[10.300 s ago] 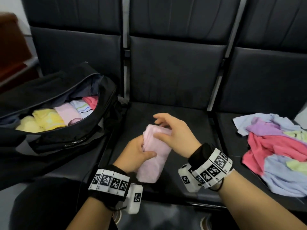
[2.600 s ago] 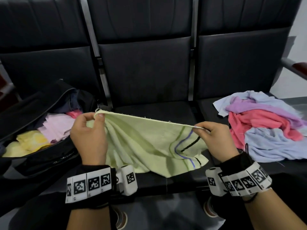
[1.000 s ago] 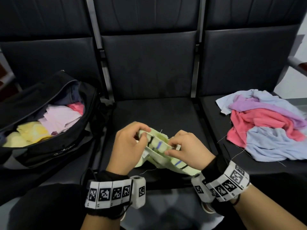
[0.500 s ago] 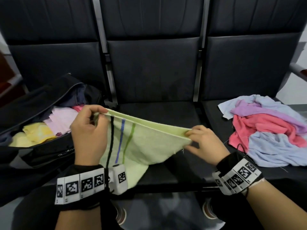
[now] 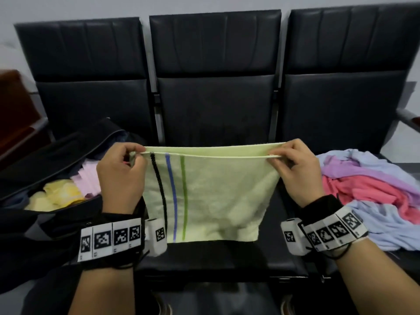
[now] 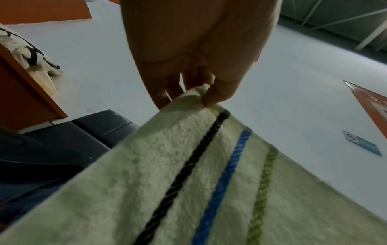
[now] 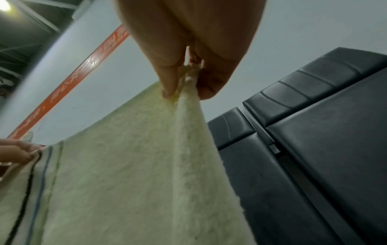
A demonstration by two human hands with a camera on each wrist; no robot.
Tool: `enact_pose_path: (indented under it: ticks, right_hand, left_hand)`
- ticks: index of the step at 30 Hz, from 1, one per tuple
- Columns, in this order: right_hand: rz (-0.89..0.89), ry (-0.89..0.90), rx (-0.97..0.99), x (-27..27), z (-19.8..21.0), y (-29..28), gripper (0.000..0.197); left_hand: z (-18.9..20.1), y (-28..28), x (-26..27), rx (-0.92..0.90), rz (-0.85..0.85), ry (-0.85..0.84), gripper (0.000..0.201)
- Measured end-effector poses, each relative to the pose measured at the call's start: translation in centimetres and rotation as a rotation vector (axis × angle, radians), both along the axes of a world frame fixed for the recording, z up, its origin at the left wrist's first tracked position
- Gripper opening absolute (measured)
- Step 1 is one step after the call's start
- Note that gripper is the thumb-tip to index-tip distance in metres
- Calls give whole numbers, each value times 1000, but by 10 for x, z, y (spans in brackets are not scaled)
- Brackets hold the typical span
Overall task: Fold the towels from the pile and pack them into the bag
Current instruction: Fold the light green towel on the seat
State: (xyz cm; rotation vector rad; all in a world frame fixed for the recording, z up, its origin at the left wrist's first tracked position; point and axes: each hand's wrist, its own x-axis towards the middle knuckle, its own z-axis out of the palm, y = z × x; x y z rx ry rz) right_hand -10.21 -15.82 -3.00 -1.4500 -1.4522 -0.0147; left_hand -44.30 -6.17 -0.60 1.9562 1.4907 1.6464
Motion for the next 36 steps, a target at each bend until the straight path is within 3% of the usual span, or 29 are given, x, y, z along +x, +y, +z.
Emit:
enact_pose_path:
  ticks: [9,14,20,31,36]
  right_hand:
    - [84,-46,-8,8,20,-6,9]
    - [23,-63,65,8,25,-10,7]
    - [101,55,-12,13,28,-18,11]
    - [81,246,64,10,44,-39,20]
    - [25,208,33,15,49,-40,13]
  left_hand:
    - [12,3,-4,-8,-10,-2,21]
    - [15,4,-5,-22,-24,-21,20]
    - [15,2,-11,-45,-80,-53,22]
    - [22,-13,-16,11,-161,-153,22]
    - [21,-12,-17,39,-180,-92,23]
